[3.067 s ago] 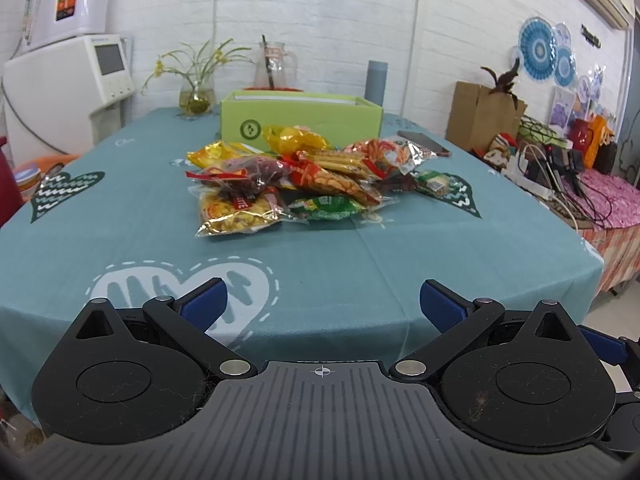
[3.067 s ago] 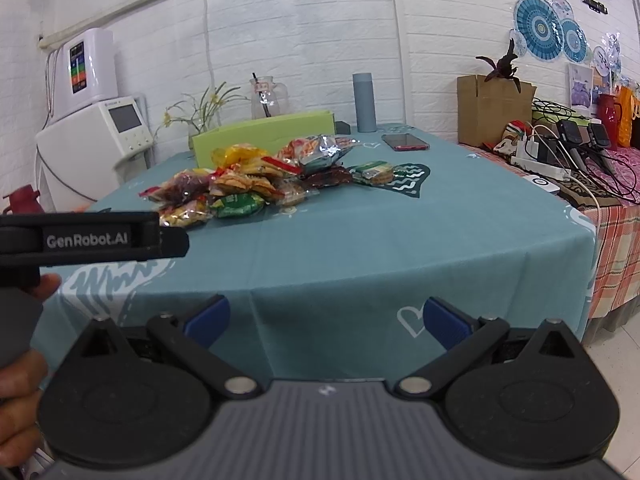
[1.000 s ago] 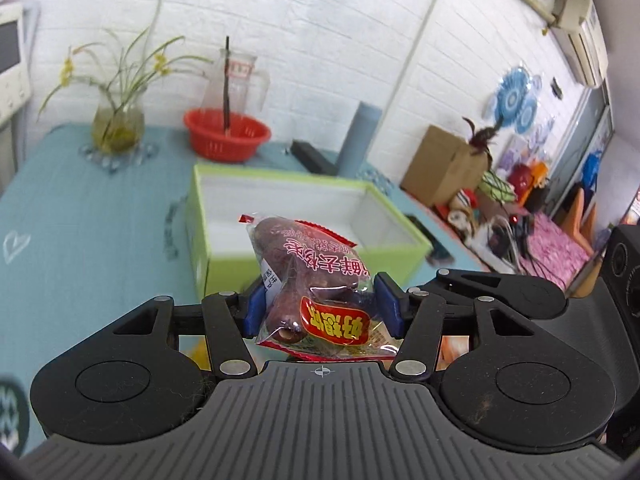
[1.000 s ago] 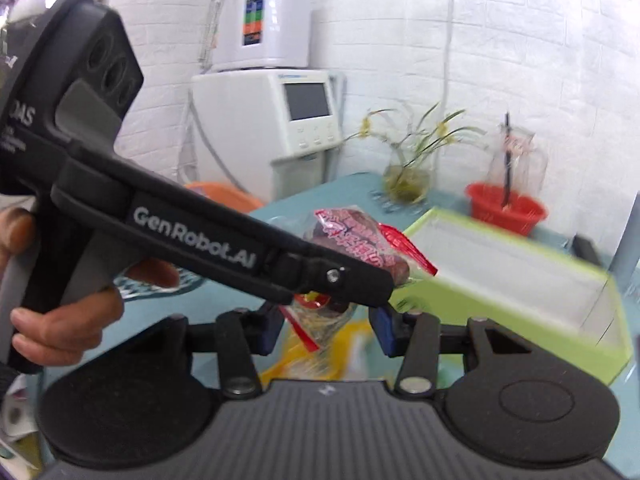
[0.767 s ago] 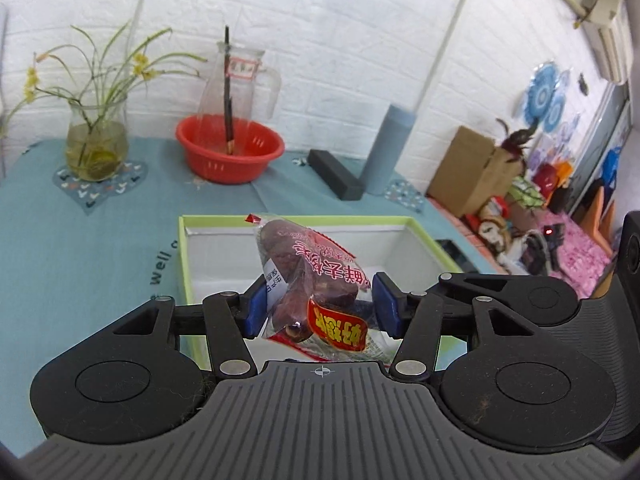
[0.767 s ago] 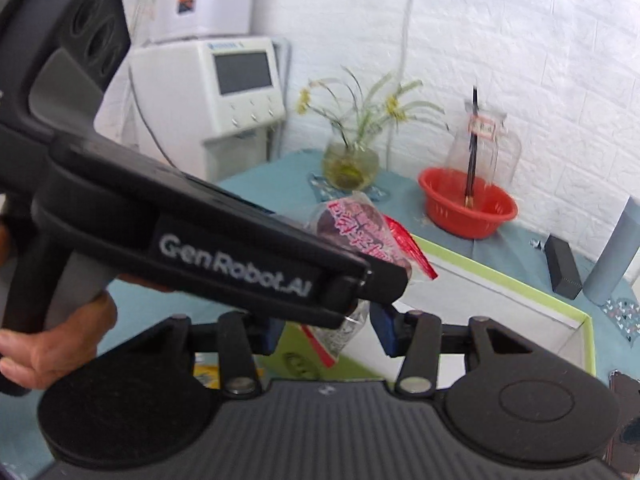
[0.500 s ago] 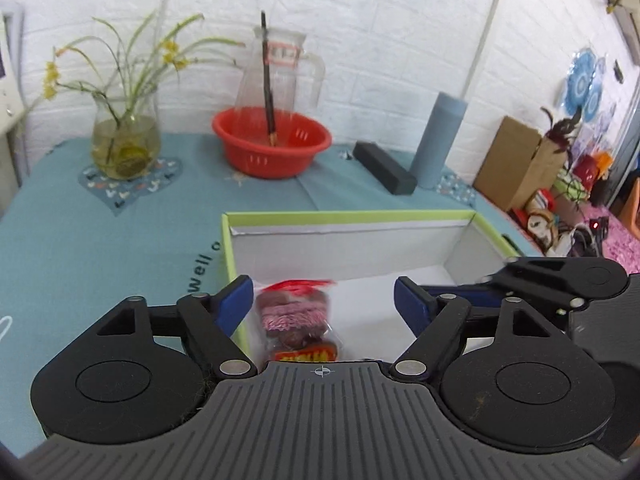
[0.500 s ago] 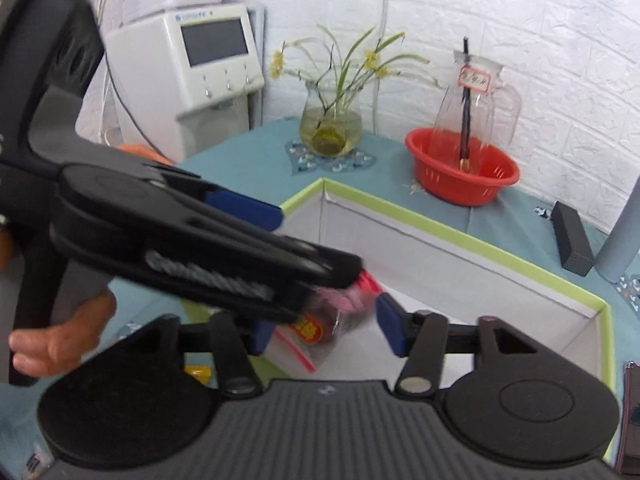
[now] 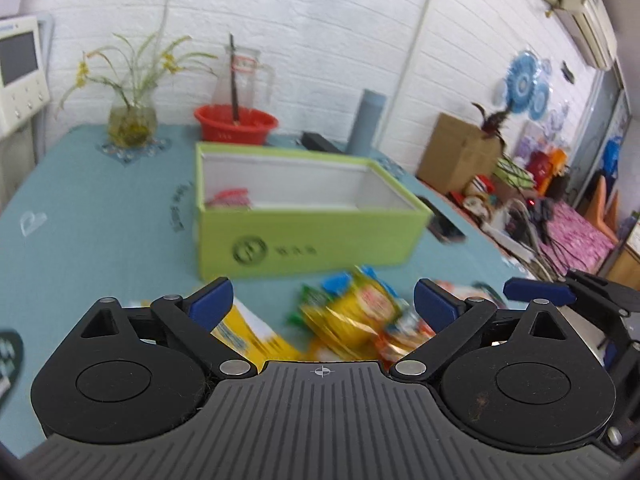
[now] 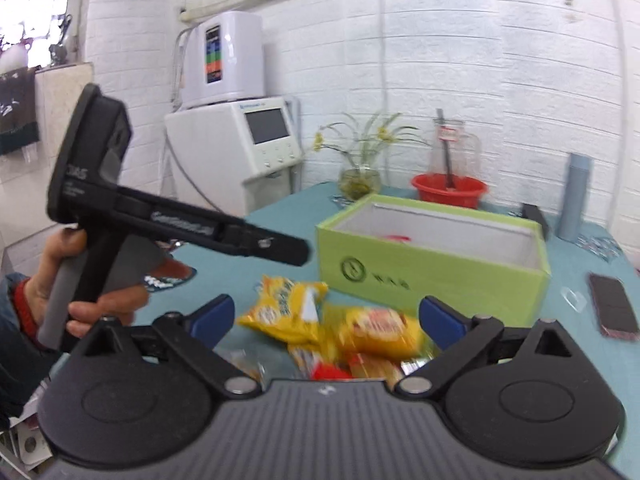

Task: Organize snacks
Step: 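Grasp the clear Danco Galette biscuit bag with the left gripper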

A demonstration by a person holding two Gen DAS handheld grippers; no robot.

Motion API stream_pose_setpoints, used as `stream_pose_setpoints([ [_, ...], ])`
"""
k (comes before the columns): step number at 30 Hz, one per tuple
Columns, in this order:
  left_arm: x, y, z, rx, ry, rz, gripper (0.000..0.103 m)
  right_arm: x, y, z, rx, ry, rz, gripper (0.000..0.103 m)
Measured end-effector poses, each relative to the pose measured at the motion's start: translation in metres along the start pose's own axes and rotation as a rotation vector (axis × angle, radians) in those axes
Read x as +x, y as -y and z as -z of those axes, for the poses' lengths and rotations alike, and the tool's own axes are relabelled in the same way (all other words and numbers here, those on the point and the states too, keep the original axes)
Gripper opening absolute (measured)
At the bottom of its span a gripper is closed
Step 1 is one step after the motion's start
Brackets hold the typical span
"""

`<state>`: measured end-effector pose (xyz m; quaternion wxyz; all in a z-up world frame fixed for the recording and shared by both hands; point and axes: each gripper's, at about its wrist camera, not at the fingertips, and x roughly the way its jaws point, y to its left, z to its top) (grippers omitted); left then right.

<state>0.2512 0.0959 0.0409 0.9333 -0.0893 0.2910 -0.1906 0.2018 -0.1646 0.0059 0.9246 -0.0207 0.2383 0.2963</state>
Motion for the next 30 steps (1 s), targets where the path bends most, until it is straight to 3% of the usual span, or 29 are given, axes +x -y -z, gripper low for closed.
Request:
stream_pose_setpoints([
  [4,0.006,0.034,0.012,0.004,-0.034,0.085,0.087,-0.028,0.035,0.018,0.07,-0.005,0.168,0.099],
  [6,0.009,0.045,0.015,-0.005,-0.032,0.065,0.087,-0.038,0.045,0.023,0.094,0.007,0.203,0.1],
  [9,0.002,0.039,0.023,-0.025,-0.02,-0.036,0.087,-0.042,0.034,0.032,0.127,0.016,0.084,0.1],
  [13,-0.025,-0.001,0.045,-0.116,-0.035,-0.204,0.087,-0.014,-0.023,0.045,0.088,-0.023,-0.195,0.101],
  [16,-0.043,-0.032,0.067,-0.217,-0.082,-0.241,0.087,0.025,-0.062,0.049,0.062,-0.097,-0.3,0.101],
  [22,-0.051,-0.059,0.103,-0.355,-0.135,-0.149,0.087,0.074,-0.091,0.05,-0.018,-0.196,-0.225,0.101],
  [27,-0.041,-0.059,0.109,-0.34,-0.141,-0.08,0.086,0.092,-0.102,0.063,-0.105,-0.268,-0.172,0.102],
  [28,-0.04,-0.056,0.108,-0.32,-0.139,-0.079,0.084,0.095,-0.104,0.064,-0.105,-0.276,-0.176,0.102],
  [30,-0.039,-0.05,0.109,-0.273,-0.139,-0.089,0.069,0.098,-0.108,0.064,-0.111,-0.288,-0.19,0.102],
])
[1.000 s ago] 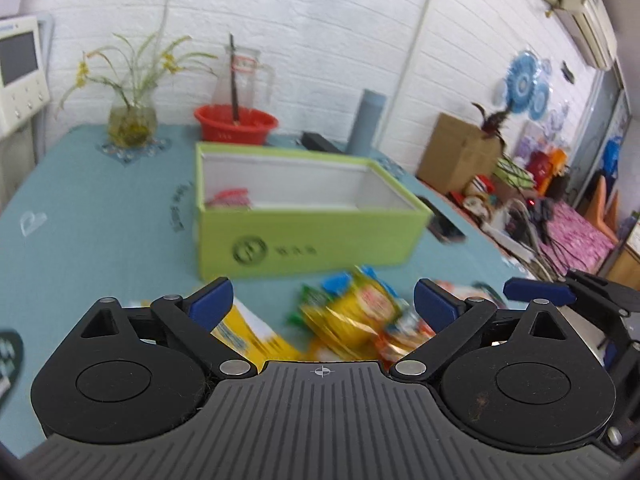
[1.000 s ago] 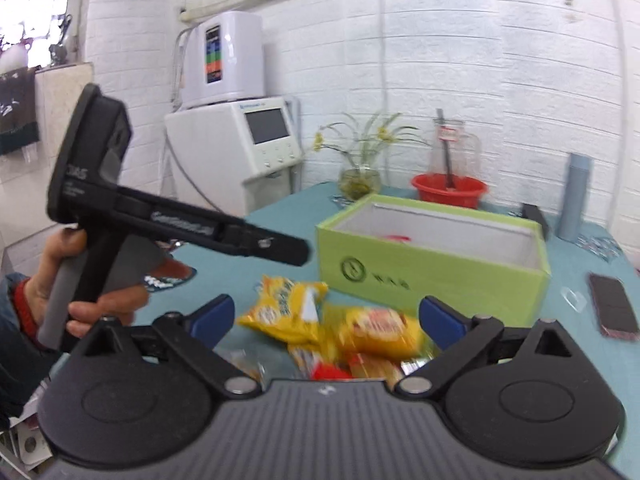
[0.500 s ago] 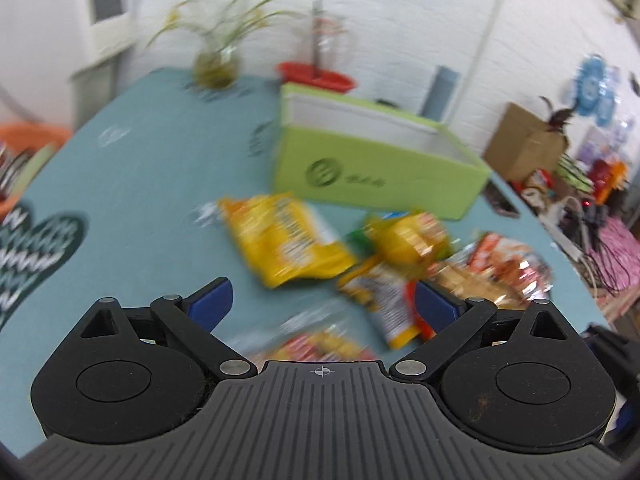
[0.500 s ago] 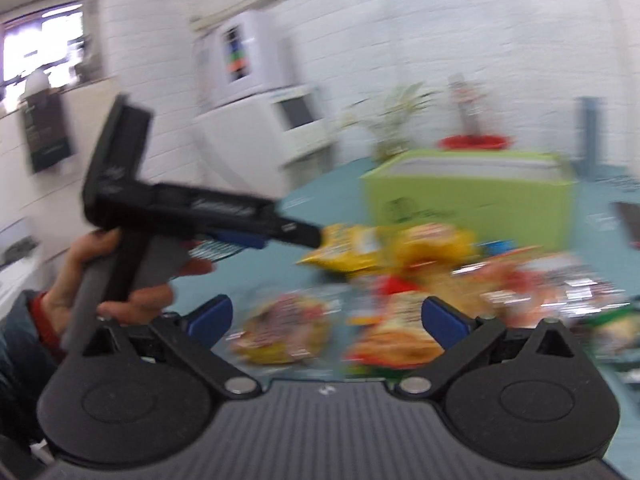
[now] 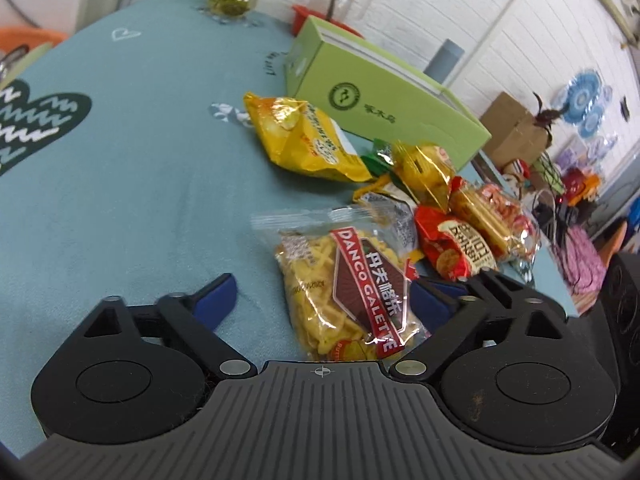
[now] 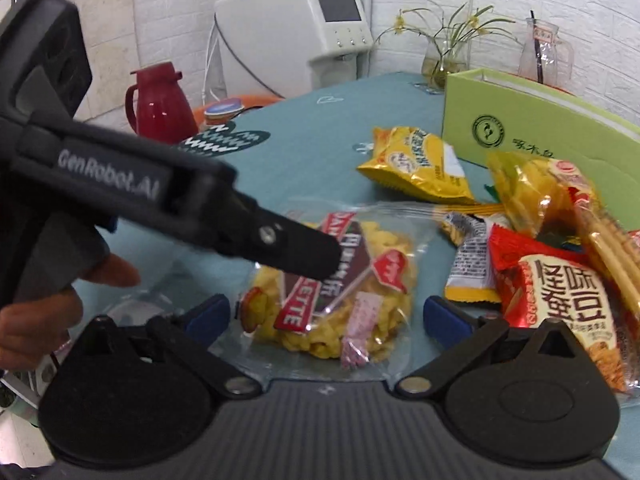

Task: Organize snacks
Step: 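Grasp the clear Danco Galette biscuit bag with the left gripper, then lower the biscuit bag into the green box and release it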

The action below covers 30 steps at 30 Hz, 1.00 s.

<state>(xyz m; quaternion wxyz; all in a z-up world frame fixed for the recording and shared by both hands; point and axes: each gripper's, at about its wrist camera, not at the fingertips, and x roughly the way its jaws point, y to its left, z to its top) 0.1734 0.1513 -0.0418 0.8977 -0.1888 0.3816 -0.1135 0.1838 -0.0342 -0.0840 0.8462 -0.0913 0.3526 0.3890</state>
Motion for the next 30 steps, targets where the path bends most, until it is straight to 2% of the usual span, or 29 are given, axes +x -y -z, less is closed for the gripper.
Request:
stream_pose_setpoints([
  [1,0.0,0.003,0.003,0.037,-0.002,-0.01,0.053,0.001,-0.002,-0.001,-0.006,0.0,-0.015,0.1],
  [2,0.0,0.005,0.005,0.052,-0.004,-0.001,0.043,0.002,-0.005,-0.004,-0.015,0.006,-0.03,0.097],
  [4,-0.001,0.007,0.006,0.044,-0.001,-0.004,0.042,0.002,-0.006,-0.007,-0.005,0.005,-0.033,0.092],
  [7,-0.004,0.009,-0.006,0.032,0.017,-0.027,0.034,-0.005,0.0,-0.016,0.009,0.027,-0.036,0.085],
  [12,-0.003,0.03,-0.066,0.069,0.095,0.04,0.035,-0.026,0.024,-0.053,-0.017,0.149,0.044,0.084],
  [14,0.006,0.044,-0.1,0.112,0.126,0.059,0.036,-0.029,0.045,-0.075,-0.031,0.192,0.088,0.084],
  [17,0.035,0.07,-0.162,0.18,0.156,0.082,0.037,-0.021,0.085,-0.115,-0.036,0.21,0.152,0.084],
  [21,0.089,0.094,-0.226,0.231,0.143,0.066,0.037,0.007,0.145,-0.158,0.005,0.154,0.199,0.084],
  [25,0.153,0.095,-0.256,0.23,0.072,0.039,0.037,0.044,0.196,-0.174,0.085,0.047,0.188,0.081],
  [27,0.179,0.09,-0.259,0.223,0.036,0.016,0.044,0.056,0.212,-0.169,0.118,0.011,0.163,0.082],
  [29,0.194,0.083,-0.257,0.217,0.021,-0.002,0.062,0.064,0.221,-0.165,0.135,-0.004,0.166,0.08],
  [30,0.196,0.081,-0.256,0.212,0.021,-0.003,0.064,0.063,0.222,-0.163,0.133,0.0,0.169,0.081],
])
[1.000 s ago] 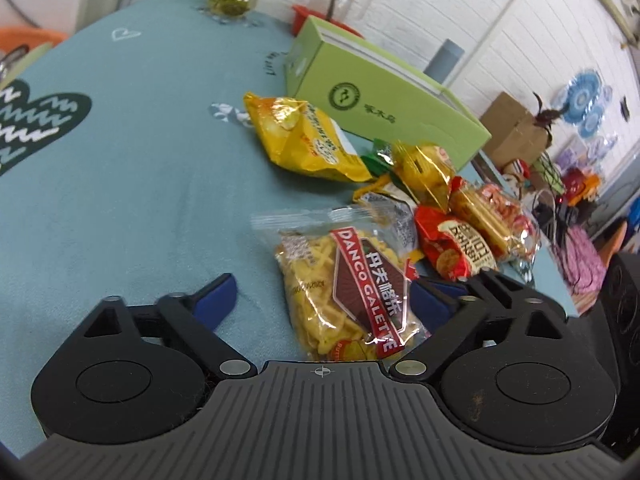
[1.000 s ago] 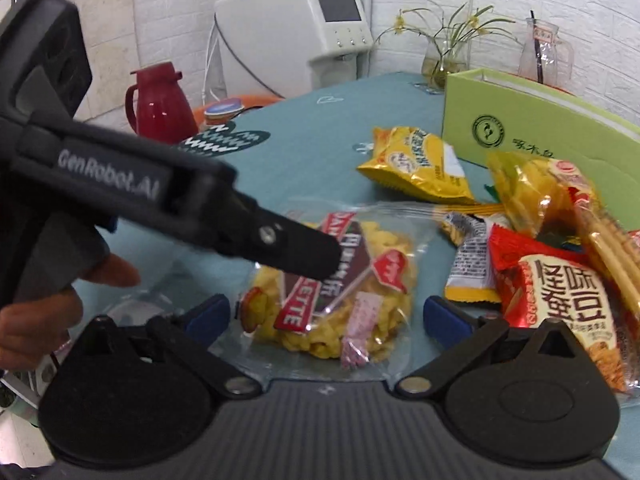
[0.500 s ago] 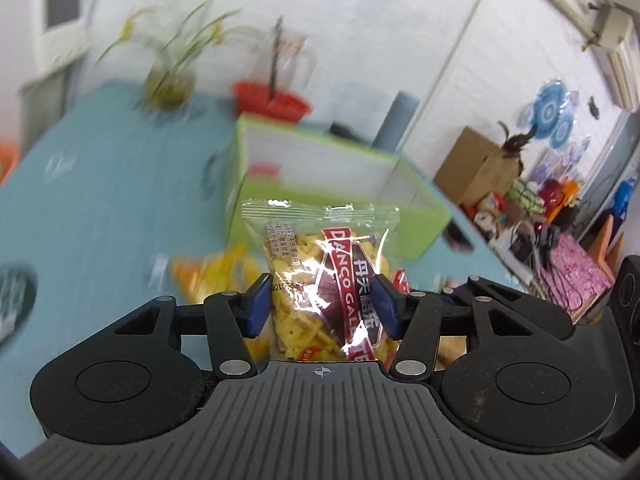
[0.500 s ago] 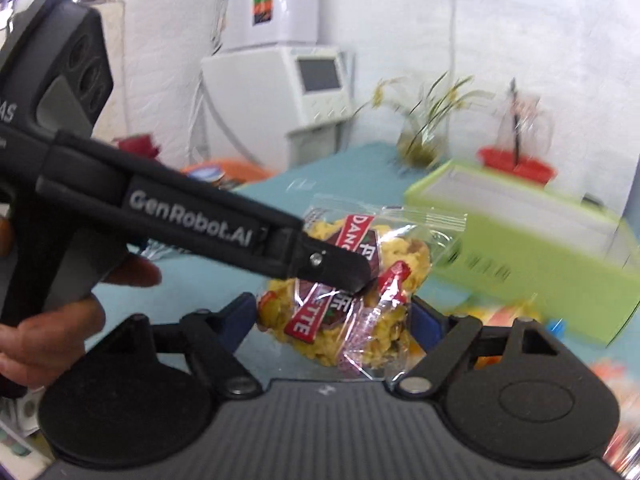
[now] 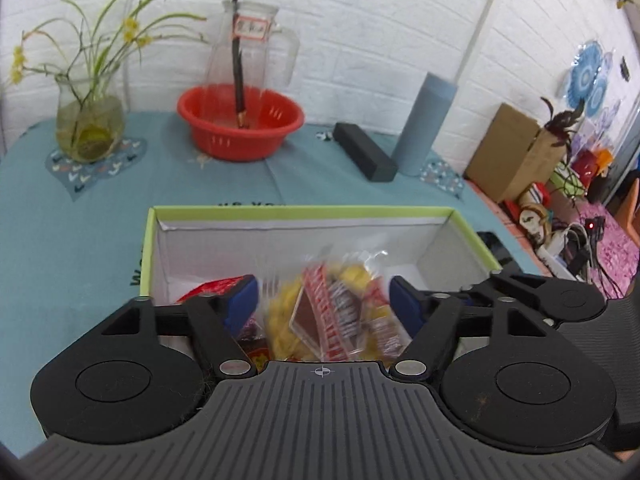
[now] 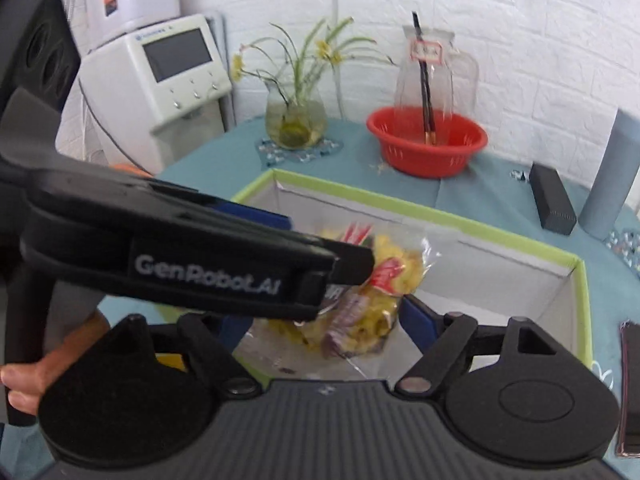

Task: Organize snacks
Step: 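Lower the biscuit bag into the green box and release it, then grasp the orange-and-silver chip bag with the left gripper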

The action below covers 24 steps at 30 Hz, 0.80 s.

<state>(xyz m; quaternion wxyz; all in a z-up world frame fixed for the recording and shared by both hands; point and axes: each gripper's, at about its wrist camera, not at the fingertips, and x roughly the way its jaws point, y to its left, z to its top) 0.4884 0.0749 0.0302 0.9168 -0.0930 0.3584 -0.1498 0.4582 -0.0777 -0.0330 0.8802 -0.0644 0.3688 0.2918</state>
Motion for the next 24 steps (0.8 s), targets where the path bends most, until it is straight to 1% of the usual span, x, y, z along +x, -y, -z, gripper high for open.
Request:
stream_pose_setpoints([
  [2,-0.006,-0.003,0.004,-0.014,0.02,0.008,0.069,-0.011,0.001,0.005,0.005,0.028,-0.006,0.083],
  [5,-0.027,0.002,0.01,-0.022,0.053,0.028,0.074,-0.038,0.003,0.005,0.007,0.089,-0.013,0.09],
  [6,-0.036,0.006,0.013,-0.019,0.065,0.034,0.075,-0.051,0.002,0.008,-0.001,0.116,-0.002,0.092],
  [8,-0.056,0.018,0.022,-0.003,0.086,0.059,0.079,-0.08,-0.001,0.017,-0.01,0.164,0.015,0.093],
  [10,-0.074,0.029,0.035,0.0,0.103,0.086,0.082,-0.109,-0.001,0.033,-0.016,0.191,0.021,0.093],
  [14,-0.103,0.055,0.071,0.024,0.108,0.158,0.083,-0.163,0.003,0.084,0.01,0.227,0.09,0.093],
  [16,-0.11,0.068,0.092,0.023,0.089,0.192,0.083,-0.179,0.007,0.111,0.047,0.225,0.132,0.093],
  [18,-0.112,0.079,0.109,-0.002,0.058,0.236,0.083,-0.19,0.01,0.138,0.094,0.216,0.163,0.093],
  [20,-0.11,0.091,0.125,-0.034,0.028,0.293,0.083,-0.194,0.014,0.16,0.14,0.204,0.151,0.093],
  [21,-0.107,0.097,0.128,-0.04,0.011,0.31,0.083,-0.193,0.014,0.167,0.16,0.2,0.135,0.093],
  [22,-0.102,0.104,0.13,-0.044,-0.008,0.312,0.083,-0.191,0.015,0.172,0.177,0.195,0.118,0.093],
  [24,-0.091,0.114,0.133,-0.045,-0.047,0.282,0.082,-0.183,0.016,0.176,0.194,0.191,0.102,0.093],
])
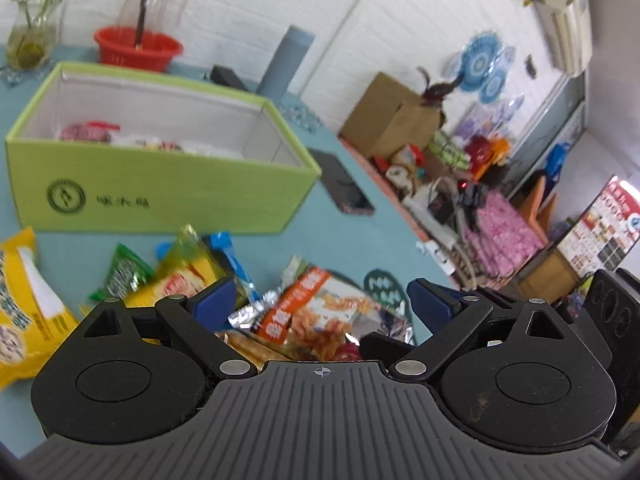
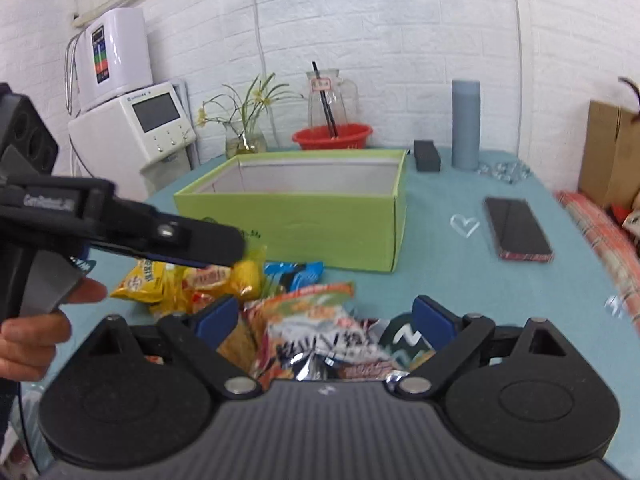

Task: Organize snacks
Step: 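Grasp the orange-and-silver chip bag with the left gripper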

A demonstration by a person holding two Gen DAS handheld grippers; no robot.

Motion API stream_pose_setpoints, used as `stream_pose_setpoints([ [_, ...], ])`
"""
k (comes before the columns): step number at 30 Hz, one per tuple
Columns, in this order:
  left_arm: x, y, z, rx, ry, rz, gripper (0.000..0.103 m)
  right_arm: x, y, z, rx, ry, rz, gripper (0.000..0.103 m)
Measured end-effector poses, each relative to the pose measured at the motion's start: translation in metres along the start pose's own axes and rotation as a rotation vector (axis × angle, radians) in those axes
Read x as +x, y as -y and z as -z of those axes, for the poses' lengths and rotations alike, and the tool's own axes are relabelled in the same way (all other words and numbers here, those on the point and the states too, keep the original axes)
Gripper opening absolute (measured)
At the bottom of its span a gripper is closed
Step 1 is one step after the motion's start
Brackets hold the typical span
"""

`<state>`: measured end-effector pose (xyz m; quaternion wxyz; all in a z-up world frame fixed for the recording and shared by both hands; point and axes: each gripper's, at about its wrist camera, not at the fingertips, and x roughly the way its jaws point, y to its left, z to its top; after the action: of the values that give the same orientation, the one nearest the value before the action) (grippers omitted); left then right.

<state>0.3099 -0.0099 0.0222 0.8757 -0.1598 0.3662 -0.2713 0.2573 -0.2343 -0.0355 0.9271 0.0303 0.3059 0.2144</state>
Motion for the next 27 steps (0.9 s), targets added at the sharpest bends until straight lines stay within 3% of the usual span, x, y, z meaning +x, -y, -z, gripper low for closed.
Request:
stream_pose_setpoints([
  [7,0.013,0.0,0.019,-0.013,-0.071,-0.05,0.066,0.01,-0.009,0.02,-0.001,-0.017,-0.036,0.094],
  [10,0.013,-0.002,0.023,-0.008,-0.093,-0.093,0.069,0.0,-0.014,0.026,0.002,0.004,-0.078,0.093],
  [14,0.026,0.004,0.019,-0.015,-0.141,-0.071,0.077,0.005,-0.01,0.019,0.003,0.024,-0.025,0.093],
  [16,0.033,0.008,0.021,0.0,-0.155,-0.078,0.079,0.011,-0.008,0.018,0.008,0.009,-0.043,0.093],
  [17,0.034,0.009,0.023,0.01,-0.153,-0.076,0.076,0.014,-0.009,0.019,0.003,-0.009,-0.059,0.091],
  [18,0.034,0.01,0.025,0.019,-0.154,-0.065,0.072,0.018,-0.011,0.022,-0.012,-0.034,-0.07,0.078],
  [19,0.034,0.01,0.027,0.024,-0.161,-0.052,0.049,0.02,-0.015,0.027,-0.039,-0.044,-0.054,0.069],
  [20,0.035,0.009,0.028,0.026,-0.175,-0.034,0.042,0.02,-0.018,0.029,-0.061,-0.043,-0.044,0.067],
  [22,0.03,0.011,0.029,0.032,-0.158,-0.03,0.038,0.014,-0.021,0.027,-0.062,-0.031,-0.039,0.064],
  [27,0.012,0.024,0.0,0.071,-0.073,0.0,0.038,0.001,-0.026,-0.005,-0.123,0.058,-0.012,0.064],
])
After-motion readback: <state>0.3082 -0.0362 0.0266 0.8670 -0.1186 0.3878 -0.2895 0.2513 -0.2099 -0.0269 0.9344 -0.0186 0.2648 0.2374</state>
